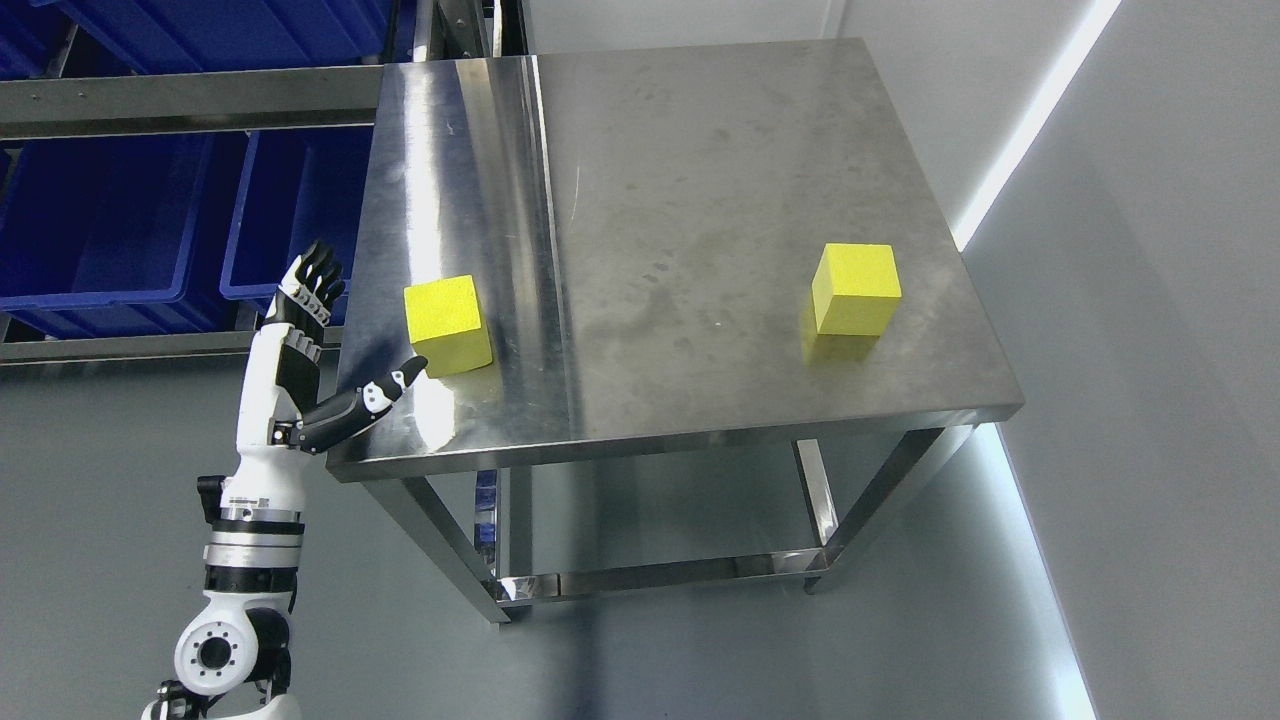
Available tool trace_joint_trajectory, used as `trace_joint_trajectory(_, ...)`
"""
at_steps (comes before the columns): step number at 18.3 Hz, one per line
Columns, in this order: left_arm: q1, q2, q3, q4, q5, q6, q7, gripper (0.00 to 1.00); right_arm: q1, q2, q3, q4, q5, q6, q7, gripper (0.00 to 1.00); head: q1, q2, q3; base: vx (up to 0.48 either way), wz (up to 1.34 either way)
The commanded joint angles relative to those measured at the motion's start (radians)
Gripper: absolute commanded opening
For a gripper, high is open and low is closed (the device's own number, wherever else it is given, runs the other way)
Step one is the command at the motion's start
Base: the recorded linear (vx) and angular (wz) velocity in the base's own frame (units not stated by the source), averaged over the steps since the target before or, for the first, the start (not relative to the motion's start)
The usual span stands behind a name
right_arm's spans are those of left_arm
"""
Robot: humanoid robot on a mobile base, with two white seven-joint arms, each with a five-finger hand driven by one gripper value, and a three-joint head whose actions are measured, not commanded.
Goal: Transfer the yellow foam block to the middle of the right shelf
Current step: 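Reach the left hand toward the yellow foam cube nearer the robot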
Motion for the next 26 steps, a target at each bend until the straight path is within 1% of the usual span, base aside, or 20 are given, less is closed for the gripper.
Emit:
trace_joint_trajectory(1, 0.014, 0.017, -0.004, 0.0, 0.0, -0.001, -0.002, 1.0, -0.003, -0.017, 0.0, -0.017, 0.0, -0.001, 0.001, 1.0, 0.0, 0.0, 0.0, 0.0, 0.0)
trace_joint_trajectory(5, 0.012, 0.02, -0.002, 0.0, 0.0, -0.003, -0.008, 1.0, -0.002, -0.017, 0.0, -0.017, 0.0, -0.001, 0.001, 1.0, 0.0, 0.0, 0.0, 0.0, 0.0)
trace_joint_trajectory(8, 0.014, 0.072, -0.004, 0.0, 0.0, -0.001, -0.026, 1.0, -0.002, -0.017, 0.0, -0.017, 0.0, -0.001, 0.001, 1.0, 0.0, 0.0, 0.0, 0.0, 0.0)
trace_joint_trajectory(11, 0.011, 0.144, -0.004, 0.001, 0.0, 0.019, -0.056, 0.99, -0.003, -0.017, 0.0, -0.017, -0.001, -0.001, 0.001, 1.0, 0.0, 0.0, 0.0, 0.0, 0.0)
trace_joint_trajectory(13, 0.005, 0.198, -0.005, 0.003, 0.0, 0.064, -0.068, 0.99, -0.003, -0.017, 0.0, -0.017, 0.0, -0.001, 0.001, 1.0, 0.0, 0.0, 0.0, 0.0, 0.0)
trace_joint_trajectory(14, 0.003, 0.212, -0.005, 0.003, 0.0, 0.089, -0.08, 0.99, -0.002, -0.017, 0.0, -0.017, 0.0, -0.001, 0.001, 1.0, 0.0, 0.0, 0.0, 0.0, 0.0)
trace_joint_trajectory(15, 0.002, 0.219, -0.007, 0.003, -0.001, 0.109, -0.095, 0.99, -0.002, -0.017, 0.0, -0.017, 0.0, -0.001, 0.001, 1.0, 0.0, 0.0, 0.0, 0.0, 0.0)
trace_joint_trajectory(18, -0.015, 0.239, -0.014, 0.009, -0.001, 0.115, -0.111, 0.99, -0.003, -0.017, 0.0, -0.017, 0.0, -0.001, 0.001, 1.0, 0.0, 0.0, 0.0, 0.0, 0.0)
trace_joint_trajectory(22, -0.107, 0.244, -0.059, 0.035, -0.012, 0.154, -0.118, 0.99, -0.003, -0.017, 0.0, -0.017, 0.0, -0.001, 0.001, 1.0, 0.0, 0.0, 0.0, 0.0, 0.0)
trace_joint_trajectory(26, -0.19, 0.242, -0.099, 0.061, -0.044, 0.227, -0.129, 0.99, -0.003, -0.017, 0.0, -0.017, 0.0, -0.001, 0.001, 1.0, 0.0, 0.0, 0.0, 0.0, 0.0)
